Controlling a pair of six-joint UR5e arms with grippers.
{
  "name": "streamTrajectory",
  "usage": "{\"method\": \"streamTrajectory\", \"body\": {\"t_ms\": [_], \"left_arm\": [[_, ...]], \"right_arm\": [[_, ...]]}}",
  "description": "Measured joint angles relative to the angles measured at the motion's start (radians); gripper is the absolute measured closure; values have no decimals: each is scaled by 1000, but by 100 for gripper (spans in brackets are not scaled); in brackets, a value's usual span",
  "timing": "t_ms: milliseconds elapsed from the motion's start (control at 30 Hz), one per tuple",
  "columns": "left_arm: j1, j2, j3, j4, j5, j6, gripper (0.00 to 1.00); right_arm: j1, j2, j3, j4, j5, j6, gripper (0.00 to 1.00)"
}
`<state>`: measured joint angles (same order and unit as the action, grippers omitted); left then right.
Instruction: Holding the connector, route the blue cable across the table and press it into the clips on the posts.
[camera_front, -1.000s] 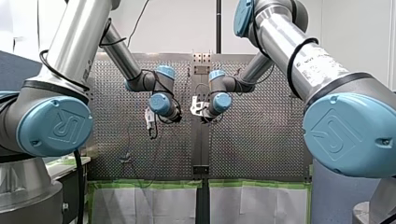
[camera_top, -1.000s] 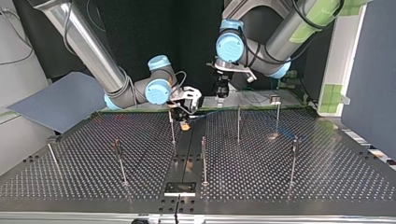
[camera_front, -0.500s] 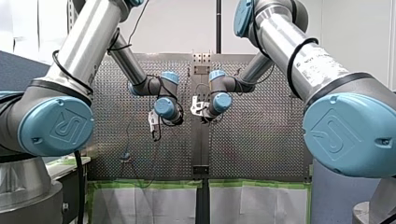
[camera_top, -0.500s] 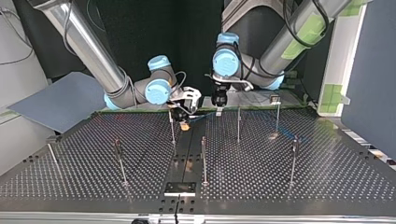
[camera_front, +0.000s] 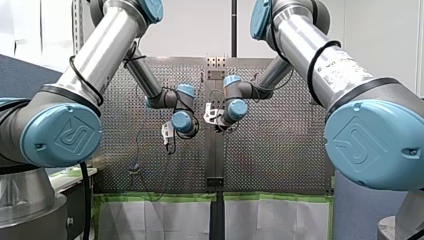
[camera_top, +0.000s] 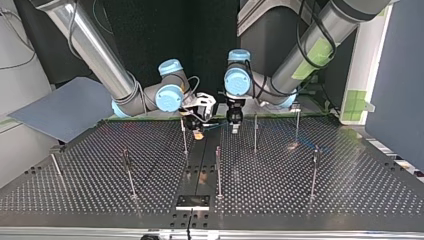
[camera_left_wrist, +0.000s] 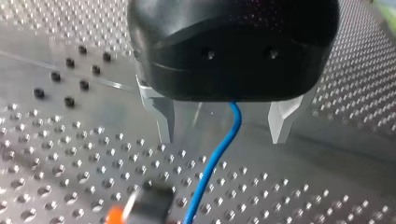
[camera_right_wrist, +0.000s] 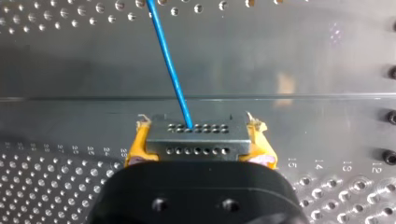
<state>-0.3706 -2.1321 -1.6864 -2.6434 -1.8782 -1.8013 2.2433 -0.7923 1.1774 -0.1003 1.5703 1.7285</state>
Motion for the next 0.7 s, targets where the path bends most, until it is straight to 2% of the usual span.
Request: {"method": "streamTrajectory", "body": {"t_ms": [333, 400, 433, 467, 500, 533, 567, 600, 633, 667, 700], "left_arm": [[0, -10, 22, -15, -20, 10, 0], [-4, -10, 22, -23, -27, 18, 22], [-6, -10, 22, -27, -33, 23, 22], [-8, -10, 22, -29, -36, 26, 36], [-8, -10, 22, -30, -39, 28, 58], [-9, -10, 22, -32, -42, 30, 58], [-10, -10, 22, -32, -43, 31, 73], [-10, -10, 22, -33, -44, 31, 92], [-10, -10, 22, -34, -45, 31, 92], [-10, -10, 22, -35, -45, 31, 100], [-10, -10, 22, -35, -46, 31, 100]], "right_arm": [[0, 0, 0, -1, -1, 1, 100], [0, 0, 0, -1, -1, 1, 100], [-1, 0, 0, -1, -1, 2, 100], [-1, 0, 0, -1, -1, 2, 100], [-1, 0, 0, -1, -1, 2, 100], [-1, 0, 0, -1, -1, 2, 100], [-1, 0, 0, -1, -1, 2, 100], [-1, 0, 0, -1, -1, 2, 100], [-1, 0, 0, -1, -1, 2, 100], [-1, 0, 0, -1, -2, 2, 100], [-1, 0, 0, -1, -2, 2, 100]]}}
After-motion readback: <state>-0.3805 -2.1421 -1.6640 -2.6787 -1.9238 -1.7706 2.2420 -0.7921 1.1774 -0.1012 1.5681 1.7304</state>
